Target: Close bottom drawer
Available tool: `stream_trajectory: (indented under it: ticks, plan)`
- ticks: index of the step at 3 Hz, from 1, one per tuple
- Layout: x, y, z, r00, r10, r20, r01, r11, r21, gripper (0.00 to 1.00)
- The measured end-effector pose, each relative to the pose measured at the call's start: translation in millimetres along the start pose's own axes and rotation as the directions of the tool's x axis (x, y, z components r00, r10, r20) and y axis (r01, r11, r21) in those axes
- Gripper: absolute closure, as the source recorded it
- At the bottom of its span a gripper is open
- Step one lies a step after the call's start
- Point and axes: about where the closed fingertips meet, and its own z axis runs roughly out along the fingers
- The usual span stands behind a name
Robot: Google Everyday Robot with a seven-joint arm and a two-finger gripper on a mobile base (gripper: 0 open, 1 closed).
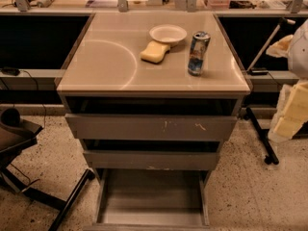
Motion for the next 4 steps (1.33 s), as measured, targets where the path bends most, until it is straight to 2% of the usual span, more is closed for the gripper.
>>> stream_trajectory:
  ticks: [1, 2, 3, 4]
  plan:
    - [17.6, 35.3, 30.1, 0.996, -0.003, 0.086, 0.003, 1.0000, -0.006, 0.00]
    - [42.7, 77.3, 94.8, 0.972, 0.047, 0.231, -0.036, 0.9980, -0.051, 0.00]
    - [65.9, 127.8, 173.2, 0.907, 0.195, 0.373, -0.160, 0.9796, -0.122, 0.00]
    - [115.8, 203.5, 265.2, 0.824, 0.404, 0.397, -0.341, 0.9138, -0.220, 0.00]
